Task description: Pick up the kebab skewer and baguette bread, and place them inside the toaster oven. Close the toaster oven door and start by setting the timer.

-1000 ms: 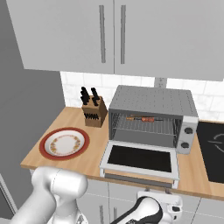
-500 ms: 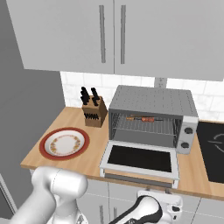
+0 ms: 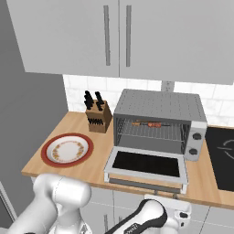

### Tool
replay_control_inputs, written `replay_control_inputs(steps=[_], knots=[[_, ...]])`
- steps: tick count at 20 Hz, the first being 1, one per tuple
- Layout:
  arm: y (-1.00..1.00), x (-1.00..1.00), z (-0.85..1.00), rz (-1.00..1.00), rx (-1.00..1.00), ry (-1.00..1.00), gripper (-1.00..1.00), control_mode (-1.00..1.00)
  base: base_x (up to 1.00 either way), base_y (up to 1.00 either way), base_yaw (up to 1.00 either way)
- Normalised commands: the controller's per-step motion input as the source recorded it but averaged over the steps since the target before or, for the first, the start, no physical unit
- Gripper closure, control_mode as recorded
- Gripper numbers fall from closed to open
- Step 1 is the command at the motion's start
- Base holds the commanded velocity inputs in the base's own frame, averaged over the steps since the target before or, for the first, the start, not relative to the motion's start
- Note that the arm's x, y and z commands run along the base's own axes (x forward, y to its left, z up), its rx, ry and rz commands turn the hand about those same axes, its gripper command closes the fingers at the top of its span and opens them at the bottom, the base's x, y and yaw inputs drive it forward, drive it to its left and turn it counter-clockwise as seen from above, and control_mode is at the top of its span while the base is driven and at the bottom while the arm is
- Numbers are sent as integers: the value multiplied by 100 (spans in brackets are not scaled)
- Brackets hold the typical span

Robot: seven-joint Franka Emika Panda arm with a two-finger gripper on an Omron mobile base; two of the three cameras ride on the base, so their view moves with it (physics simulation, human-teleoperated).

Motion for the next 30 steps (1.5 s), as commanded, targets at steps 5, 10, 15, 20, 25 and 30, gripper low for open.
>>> replay_control_inputs(steps=[5,10,15,20,25,30], knots=[[21,43,37,-3,0,0,-100,-100,0,0,0],[25,44,31,-1,0,0,-100,-100,0,0,0],[27,50,34,0,0,0,-100,-100,0,0,0],[28,55,35,0,0,0,-100,-100,0,0,0],[32,56,38,-1,0,0,-100,-100,0,0,0],[32,60,37,-2,0,0,-100,-100,0,0,0]])
